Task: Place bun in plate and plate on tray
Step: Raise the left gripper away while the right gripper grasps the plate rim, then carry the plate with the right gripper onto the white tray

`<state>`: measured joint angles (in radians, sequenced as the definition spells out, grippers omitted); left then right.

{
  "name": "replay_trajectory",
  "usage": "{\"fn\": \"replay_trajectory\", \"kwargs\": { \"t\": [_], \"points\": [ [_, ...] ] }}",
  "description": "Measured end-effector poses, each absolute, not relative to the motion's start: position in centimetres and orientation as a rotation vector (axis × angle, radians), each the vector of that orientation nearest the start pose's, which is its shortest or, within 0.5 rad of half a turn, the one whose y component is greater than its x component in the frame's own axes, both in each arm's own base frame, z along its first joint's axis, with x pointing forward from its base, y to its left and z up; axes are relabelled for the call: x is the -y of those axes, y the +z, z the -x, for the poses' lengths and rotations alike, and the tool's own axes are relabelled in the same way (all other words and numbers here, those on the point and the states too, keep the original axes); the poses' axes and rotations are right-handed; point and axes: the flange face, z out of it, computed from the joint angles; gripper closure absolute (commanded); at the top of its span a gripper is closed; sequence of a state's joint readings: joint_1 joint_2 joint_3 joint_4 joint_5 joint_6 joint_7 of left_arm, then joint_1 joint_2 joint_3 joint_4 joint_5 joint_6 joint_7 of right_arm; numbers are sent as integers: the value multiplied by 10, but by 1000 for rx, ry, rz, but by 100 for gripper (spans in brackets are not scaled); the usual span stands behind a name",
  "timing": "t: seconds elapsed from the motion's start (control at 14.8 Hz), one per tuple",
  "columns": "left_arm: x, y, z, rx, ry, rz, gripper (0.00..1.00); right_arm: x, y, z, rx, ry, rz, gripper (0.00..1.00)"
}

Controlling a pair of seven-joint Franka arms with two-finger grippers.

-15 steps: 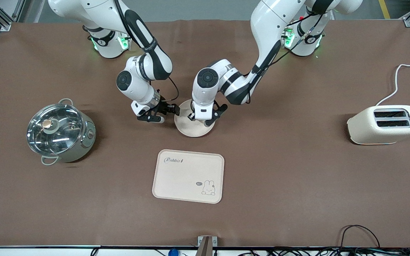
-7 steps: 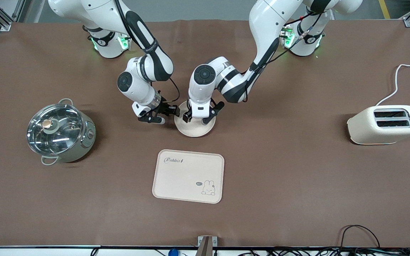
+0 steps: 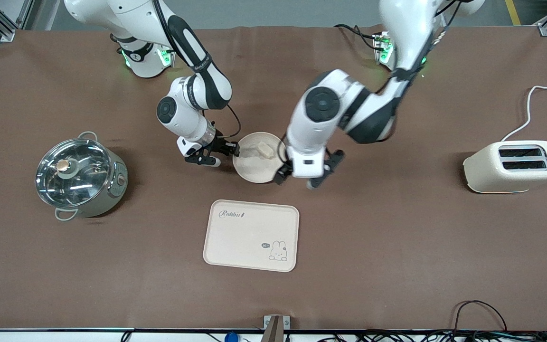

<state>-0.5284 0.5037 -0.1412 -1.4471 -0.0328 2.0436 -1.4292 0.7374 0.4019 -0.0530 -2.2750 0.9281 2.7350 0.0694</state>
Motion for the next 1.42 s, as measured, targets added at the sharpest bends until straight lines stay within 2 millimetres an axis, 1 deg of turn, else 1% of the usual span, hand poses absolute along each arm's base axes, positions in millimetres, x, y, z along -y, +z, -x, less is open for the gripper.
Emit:
{"fn": "replay_trajectory", "kwargs": {
  "t": [0.07,0.2,0.47,0.54,0.61,0.81,0.88,0.95,1.08,1.22,1.35,1.42],
  "points": [
    [400,428,-577,1196,34,3030,0,-308,178,-428,-321,108,2762,63],
    [350,457,-593,1069,9,3040,0,-309,178,-428,-320,107,2761,66],
    [238,502,-628,850,-79,3084,0,-310,179,-429,-318,104,2758,71],
    [215,512,-633,807,-96,3095,0,-312,180,-429,-314,104,2757,74],
    [196,522,-634,766,-102,3100,0,-314,180,-428,-311,104,2756,77],
    [156,553,-628,573,-141,3107,0,-317,181,-427,-307,103,2752,92],
    [145,565,-624,500,-149,3113,0,-318,182,-427,-307,103,2751,97],
    [137,578,-619,434,-160,3117,0,-318,181,-427,-307,103,2751,99],
    [121,604,-606,322,-177,3117,0,-318,182,-427,-308,103,2751,100],
    [106,628,-587,240,-155,3109,0,-318,182,-427,-308,101,2751,100],
    [90,646,-572,154,-134,3103,0,-319,182,-427,-308,100,2750,100],
    [82,651,-567,106,-128,3100,0,-319,182,-427,-308,100,2750,100]
  ]
}}
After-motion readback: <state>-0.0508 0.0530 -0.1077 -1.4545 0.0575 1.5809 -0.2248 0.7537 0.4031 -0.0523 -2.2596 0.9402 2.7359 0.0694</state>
